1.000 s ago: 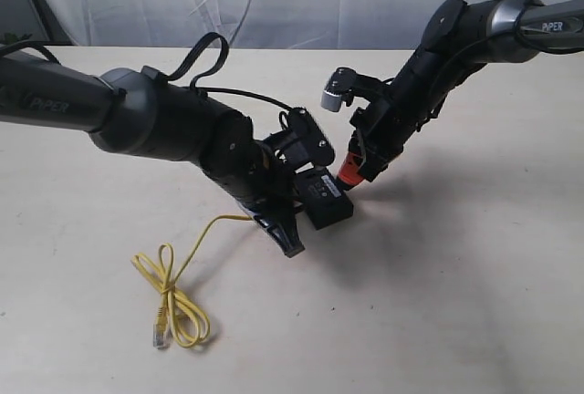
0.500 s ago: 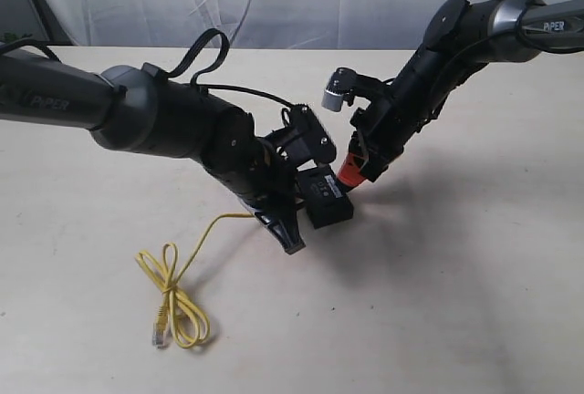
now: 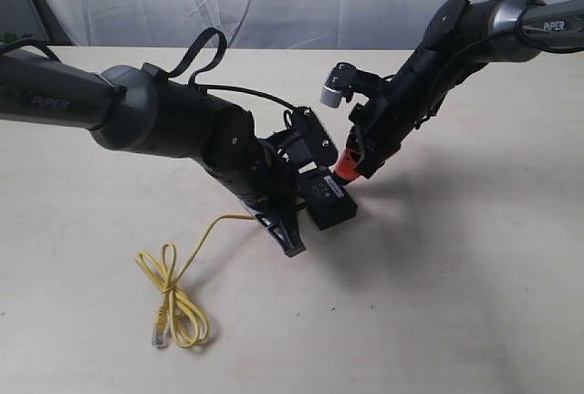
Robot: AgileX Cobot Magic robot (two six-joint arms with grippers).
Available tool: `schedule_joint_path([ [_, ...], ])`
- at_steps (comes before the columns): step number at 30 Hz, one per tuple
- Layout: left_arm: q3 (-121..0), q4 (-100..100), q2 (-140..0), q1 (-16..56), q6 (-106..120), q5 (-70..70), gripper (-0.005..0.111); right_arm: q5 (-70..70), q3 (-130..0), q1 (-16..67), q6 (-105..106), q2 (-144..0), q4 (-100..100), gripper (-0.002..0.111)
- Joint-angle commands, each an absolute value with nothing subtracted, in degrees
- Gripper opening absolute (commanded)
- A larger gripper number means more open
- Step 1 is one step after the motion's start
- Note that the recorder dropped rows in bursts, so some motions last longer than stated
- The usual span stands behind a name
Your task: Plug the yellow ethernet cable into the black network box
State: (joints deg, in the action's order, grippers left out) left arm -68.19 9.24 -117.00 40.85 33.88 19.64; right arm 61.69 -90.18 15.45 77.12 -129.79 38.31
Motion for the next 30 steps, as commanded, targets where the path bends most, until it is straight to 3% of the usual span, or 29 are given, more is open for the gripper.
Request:
schedule_joint_path([
  [1,-68.82,10.13,-116.57,41.23,34.00,21.92,0.000,61.44,-90.53,15.32,76.22,-129.51,38.24,-0.001],
  [30,-68.82,12.32,-115.67,41.22,33.58,23.14,0.000,60.88,-90.53,15.32,71.97,-129.51,36.85,-0.001],
])
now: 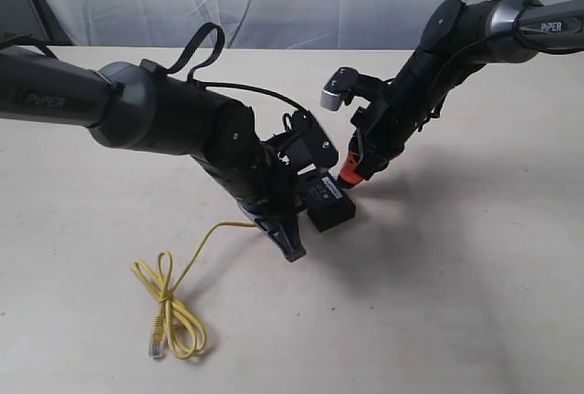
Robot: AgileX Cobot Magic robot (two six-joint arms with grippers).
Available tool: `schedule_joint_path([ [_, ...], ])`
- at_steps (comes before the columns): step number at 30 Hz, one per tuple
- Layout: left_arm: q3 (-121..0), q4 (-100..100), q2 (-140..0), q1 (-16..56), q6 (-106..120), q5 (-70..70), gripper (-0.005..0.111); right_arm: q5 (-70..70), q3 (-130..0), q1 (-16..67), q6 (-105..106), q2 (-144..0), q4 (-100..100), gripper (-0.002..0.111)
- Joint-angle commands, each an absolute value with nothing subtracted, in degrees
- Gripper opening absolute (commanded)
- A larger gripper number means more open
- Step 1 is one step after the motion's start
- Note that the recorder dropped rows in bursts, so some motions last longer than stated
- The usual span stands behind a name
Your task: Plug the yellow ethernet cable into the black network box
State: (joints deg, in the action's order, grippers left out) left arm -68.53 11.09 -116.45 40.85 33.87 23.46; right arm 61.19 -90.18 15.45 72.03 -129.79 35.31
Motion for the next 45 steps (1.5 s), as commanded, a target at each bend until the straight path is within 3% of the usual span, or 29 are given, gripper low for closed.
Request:
schedule_joint_path([
  [1,-68.82,12.42,-115.67,41.22,33.58,23.04,0.000,60.88,-90.53,15.42,71.97,-129.51,36.85,-0.001],
  [45,-73.64,9.63,-118.68,39.60,34.51,24.27,0.000,61.07,-90.53,15.42,71.97,-129.51,38.05,-0.001],
])
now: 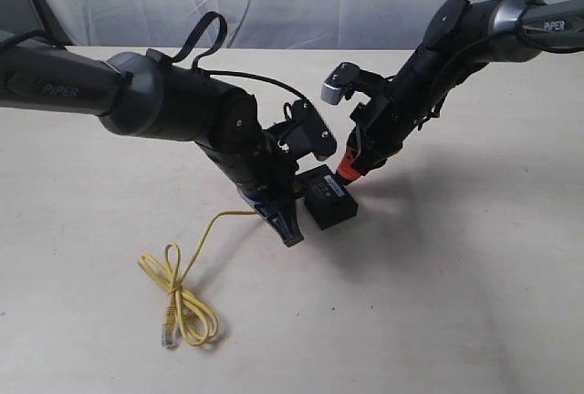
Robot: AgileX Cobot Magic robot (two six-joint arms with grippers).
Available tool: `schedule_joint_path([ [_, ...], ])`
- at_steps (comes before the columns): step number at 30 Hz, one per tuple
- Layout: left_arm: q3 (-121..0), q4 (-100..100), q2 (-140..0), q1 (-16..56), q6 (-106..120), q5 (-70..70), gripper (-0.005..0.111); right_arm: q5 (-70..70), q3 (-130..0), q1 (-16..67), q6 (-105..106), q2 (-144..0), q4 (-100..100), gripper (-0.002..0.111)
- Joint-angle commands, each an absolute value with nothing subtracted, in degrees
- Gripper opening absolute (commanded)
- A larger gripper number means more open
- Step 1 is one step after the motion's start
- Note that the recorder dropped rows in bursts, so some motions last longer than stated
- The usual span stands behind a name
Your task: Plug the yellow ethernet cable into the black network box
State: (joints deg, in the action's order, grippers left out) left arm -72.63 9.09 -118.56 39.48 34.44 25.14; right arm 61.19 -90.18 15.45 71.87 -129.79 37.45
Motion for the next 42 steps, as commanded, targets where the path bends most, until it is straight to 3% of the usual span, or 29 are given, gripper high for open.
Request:
schedule_joint_path([
  [1,-73.64,9.63,-118.68,39.60,34.51,24.77,0.000,61.07,-90.53,15.42,71.97,-129.51,38.05,-0.001],
  [42,-73.64,9.19,-118.68,40.59,30.13,22.07,0.000,64.64,-90.53,15.42,61.90,-129.51,38.99,-0.001],
])
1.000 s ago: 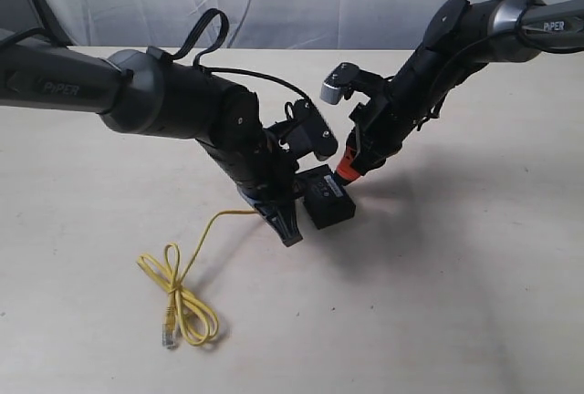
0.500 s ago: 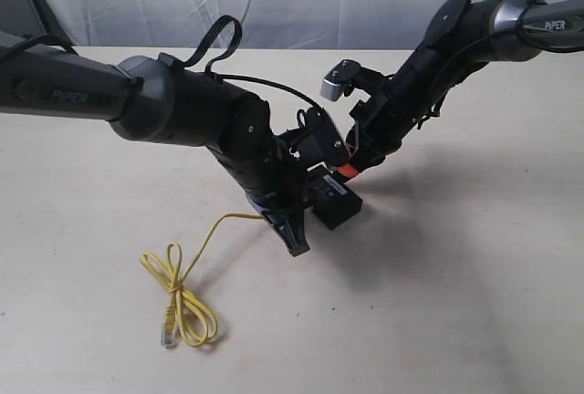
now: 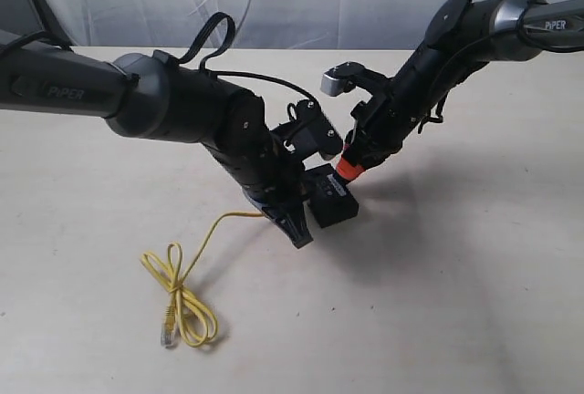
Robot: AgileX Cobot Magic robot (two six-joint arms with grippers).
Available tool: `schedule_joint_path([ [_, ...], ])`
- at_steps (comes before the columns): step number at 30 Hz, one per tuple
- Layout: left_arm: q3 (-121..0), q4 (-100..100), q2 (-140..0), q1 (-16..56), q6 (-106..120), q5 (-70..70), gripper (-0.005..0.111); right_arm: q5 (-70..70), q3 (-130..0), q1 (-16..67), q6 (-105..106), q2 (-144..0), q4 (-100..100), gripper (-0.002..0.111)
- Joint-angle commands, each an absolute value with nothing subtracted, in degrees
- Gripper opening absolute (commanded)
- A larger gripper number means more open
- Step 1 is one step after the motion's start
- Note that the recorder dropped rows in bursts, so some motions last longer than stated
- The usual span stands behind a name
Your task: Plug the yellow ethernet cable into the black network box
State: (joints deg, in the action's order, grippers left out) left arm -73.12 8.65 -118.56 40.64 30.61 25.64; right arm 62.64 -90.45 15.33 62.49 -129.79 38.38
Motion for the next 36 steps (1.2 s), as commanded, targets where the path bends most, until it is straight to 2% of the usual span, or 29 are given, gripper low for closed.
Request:
schedule_joint_path([
  [1,-73.64,9.19,-118.68,40.59,30.41,21.66,0.000,64.64,-90.53,15.42,61.90,-129.51,38.99,-0.001],
  [13,-73.64,9.51,-118.68,40.59,34.94,19.79,0.000,64.52,-90.53,15.42,63.37,-129.51,43.43,-0.001],
  [22,-73.64,8.16,-118.68,40.59,35.05,24.80,0.000,63.42,-90.65,15.28,63.33,-129.51,43.60,-0.001],
  [36,-73.64,7.02,-118.68,38.65,35.14,25.73,0.000,63.20,-90.65,8.06,53.87,-127.75,39.89,-0.001],
])
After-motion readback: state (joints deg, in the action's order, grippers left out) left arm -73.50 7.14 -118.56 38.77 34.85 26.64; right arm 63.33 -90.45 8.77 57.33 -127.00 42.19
